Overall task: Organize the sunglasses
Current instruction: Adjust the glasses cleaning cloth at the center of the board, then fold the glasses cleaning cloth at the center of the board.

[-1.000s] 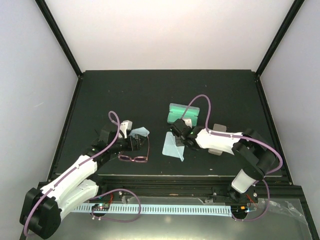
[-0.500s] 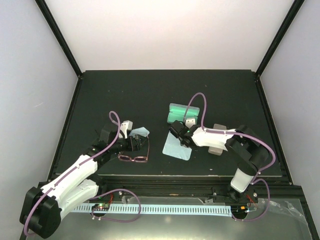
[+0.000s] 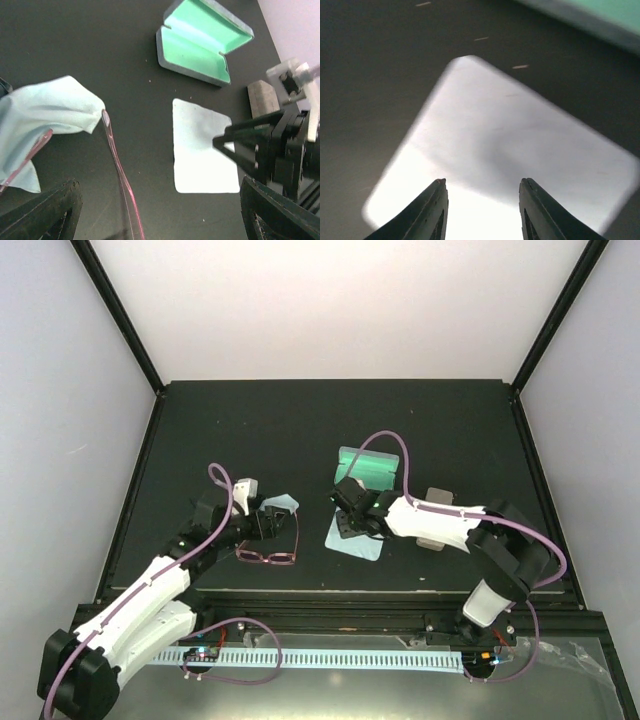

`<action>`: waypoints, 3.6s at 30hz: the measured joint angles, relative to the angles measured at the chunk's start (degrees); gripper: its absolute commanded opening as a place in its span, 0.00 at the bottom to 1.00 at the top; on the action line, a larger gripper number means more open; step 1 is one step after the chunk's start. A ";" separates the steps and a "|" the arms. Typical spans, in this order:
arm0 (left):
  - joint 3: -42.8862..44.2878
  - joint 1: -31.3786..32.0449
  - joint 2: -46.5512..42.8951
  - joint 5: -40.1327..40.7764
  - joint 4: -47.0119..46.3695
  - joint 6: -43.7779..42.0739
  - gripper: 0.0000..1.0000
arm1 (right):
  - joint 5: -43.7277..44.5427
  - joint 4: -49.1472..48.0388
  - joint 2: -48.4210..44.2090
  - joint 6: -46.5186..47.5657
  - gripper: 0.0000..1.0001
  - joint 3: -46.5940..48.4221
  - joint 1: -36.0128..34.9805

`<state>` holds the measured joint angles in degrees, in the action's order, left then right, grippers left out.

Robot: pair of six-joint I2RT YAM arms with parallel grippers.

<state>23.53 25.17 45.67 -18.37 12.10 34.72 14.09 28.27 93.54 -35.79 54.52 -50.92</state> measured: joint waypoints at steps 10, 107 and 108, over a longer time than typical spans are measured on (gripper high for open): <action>0.83 0.00 -2.69 4.20 2.25 -0.04 0.87 | -16.74 -5.03 7.78 4.66 0.38 4.81 -4.13; 16.83 11.69 30.14 4.48 -0.20 -2.78 0.79 | -5.51 -5.62 -4.37 -1.40 0.35 -5.49 7.17; 17.51 12.20 32.06 5.09 -0.20 -2.78 0.78 | -4.98 -5.49 -3.50 -1.14 0.34 -5.38 7.67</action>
<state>41.04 37.36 77.73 -13.28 11.90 31.94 9.10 22.79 90.04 -36.93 49.15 -43.24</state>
